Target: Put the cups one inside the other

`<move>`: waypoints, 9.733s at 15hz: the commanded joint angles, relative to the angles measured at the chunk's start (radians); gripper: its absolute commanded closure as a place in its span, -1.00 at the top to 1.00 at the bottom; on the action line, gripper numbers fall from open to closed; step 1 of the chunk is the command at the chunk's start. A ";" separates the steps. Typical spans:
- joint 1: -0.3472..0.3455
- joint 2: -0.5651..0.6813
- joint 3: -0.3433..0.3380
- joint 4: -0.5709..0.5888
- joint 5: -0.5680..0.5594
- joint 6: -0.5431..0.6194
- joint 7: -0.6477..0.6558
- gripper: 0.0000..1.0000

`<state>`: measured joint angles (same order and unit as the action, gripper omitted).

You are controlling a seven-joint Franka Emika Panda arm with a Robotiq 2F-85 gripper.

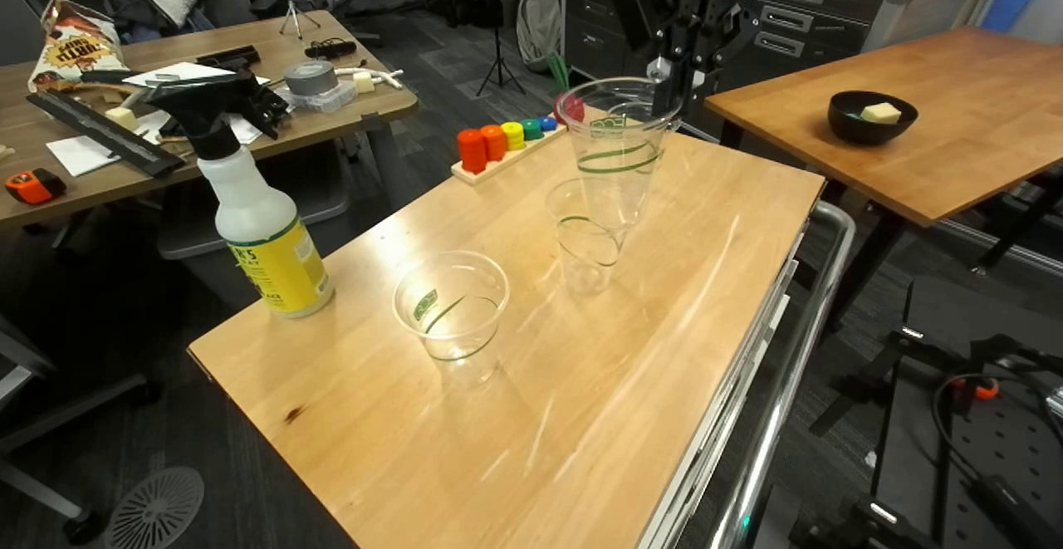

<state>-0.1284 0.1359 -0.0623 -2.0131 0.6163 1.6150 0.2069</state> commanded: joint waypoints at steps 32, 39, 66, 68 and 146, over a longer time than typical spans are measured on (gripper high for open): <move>0.050 0.080 0.020 -0.029 -0.142 0.232 -0.233 1.00; 0.056 0.081 0.024 -0.042 -0.162 0.260 -0.226 1.00; 0.120 0.072 0.041 -0.097 -0.349 0.526 -0.038 -0.83; 0.121 0.070 0.038 -0.086 -0.351 0.512 -0.008 -0.81; 0.045 -0.018 -0.055 -0.131 -0.474 0.757 0.343 -0.21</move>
<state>-0.0919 0.1233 -0.1062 -2.1571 0.1713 2.3825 0.5228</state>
